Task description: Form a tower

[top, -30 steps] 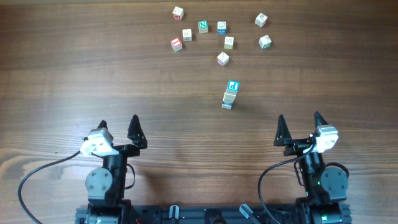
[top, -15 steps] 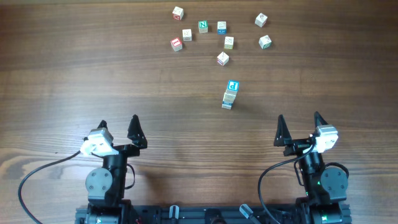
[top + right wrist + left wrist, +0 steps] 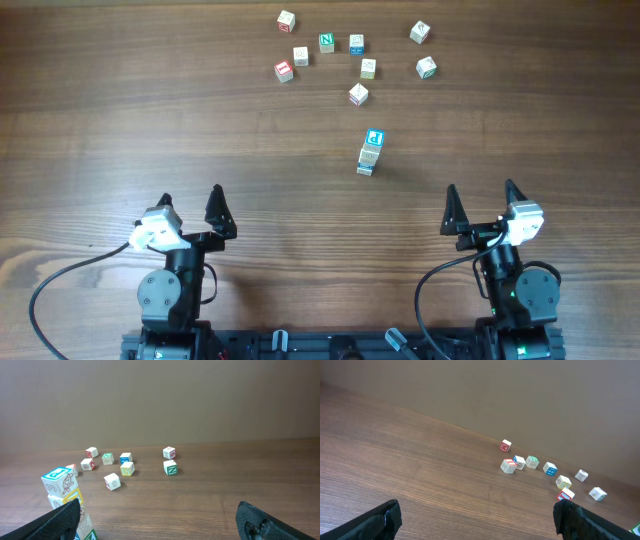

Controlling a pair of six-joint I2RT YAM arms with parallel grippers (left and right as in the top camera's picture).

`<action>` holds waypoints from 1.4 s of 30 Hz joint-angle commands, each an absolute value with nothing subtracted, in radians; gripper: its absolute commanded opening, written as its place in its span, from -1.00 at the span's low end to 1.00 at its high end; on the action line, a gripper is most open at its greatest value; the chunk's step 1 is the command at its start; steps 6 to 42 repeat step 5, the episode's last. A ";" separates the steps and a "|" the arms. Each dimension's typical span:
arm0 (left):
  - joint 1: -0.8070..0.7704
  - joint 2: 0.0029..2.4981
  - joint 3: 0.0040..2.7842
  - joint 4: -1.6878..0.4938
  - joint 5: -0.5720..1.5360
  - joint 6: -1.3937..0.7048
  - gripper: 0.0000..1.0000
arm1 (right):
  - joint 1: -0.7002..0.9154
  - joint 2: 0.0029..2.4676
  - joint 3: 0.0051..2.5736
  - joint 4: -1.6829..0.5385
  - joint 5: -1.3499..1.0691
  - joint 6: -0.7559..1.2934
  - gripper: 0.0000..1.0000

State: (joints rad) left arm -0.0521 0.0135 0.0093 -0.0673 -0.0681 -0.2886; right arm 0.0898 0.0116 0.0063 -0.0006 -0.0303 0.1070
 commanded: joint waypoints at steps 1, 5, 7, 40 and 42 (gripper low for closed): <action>-0.046 0.007 0.006 -0.068 -0.053 -0.262 1.00 | 0.086 0.004 0.005 0.001 -0.050 0.105 0.99; -0.046 0.007 0.006 -0.069 -0.053 -0.262 1.00 | 0.086 0.004 0.005 0.001 -0.050 0.105 1.00; -0.046 0.007 0.006 -0.069 -0.053 -0.262 1.00 | 0.086 0.004 0.005 0.001 -0.050 0.105 1.00; -0.046 0.007 0.006 -0.069 -0.053 -0.262 1.00 | 0.086 0.004 0.005 0.001 -0.050 0.105 1.00; -0.046 0.007 0.006 -0.069 -0.053 -0.262 1.00 | 0.086 0.004 0.005 0.001 -0.050 0.105 1.00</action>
